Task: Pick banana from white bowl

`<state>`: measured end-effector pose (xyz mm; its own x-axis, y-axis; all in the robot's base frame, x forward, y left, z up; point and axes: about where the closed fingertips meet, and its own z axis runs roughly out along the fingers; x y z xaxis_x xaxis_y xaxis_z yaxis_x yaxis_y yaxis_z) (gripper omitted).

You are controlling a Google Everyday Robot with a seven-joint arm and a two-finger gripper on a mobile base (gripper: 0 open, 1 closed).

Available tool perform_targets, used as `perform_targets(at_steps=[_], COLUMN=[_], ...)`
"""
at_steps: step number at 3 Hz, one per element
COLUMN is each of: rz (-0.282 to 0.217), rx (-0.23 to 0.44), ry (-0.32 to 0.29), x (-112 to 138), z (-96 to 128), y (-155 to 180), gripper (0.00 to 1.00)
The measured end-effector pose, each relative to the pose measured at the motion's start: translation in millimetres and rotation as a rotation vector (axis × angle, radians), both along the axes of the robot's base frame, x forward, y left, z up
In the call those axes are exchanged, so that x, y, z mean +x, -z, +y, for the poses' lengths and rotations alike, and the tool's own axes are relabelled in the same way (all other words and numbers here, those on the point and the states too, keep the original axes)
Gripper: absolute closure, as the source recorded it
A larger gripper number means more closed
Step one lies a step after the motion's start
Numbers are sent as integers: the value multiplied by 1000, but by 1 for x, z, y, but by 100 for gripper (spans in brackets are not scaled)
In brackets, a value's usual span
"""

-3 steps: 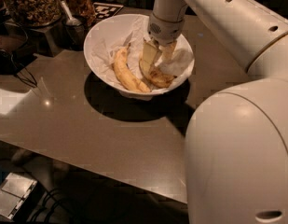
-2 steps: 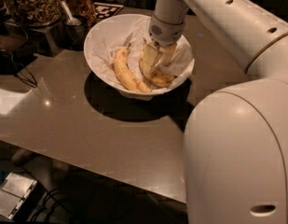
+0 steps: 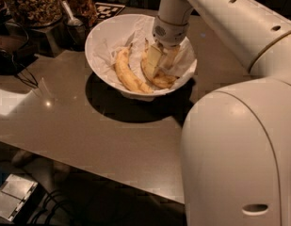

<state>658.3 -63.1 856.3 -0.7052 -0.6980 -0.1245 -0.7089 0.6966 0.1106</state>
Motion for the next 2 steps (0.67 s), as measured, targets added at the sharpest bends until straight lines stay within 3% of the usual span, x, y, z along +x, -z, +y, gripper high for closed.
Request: perform_targets(at_steps=[2], rz=[38], rx=[15], ry=[-2], x=[-4], z=[0], y=[5], gripper=[48])
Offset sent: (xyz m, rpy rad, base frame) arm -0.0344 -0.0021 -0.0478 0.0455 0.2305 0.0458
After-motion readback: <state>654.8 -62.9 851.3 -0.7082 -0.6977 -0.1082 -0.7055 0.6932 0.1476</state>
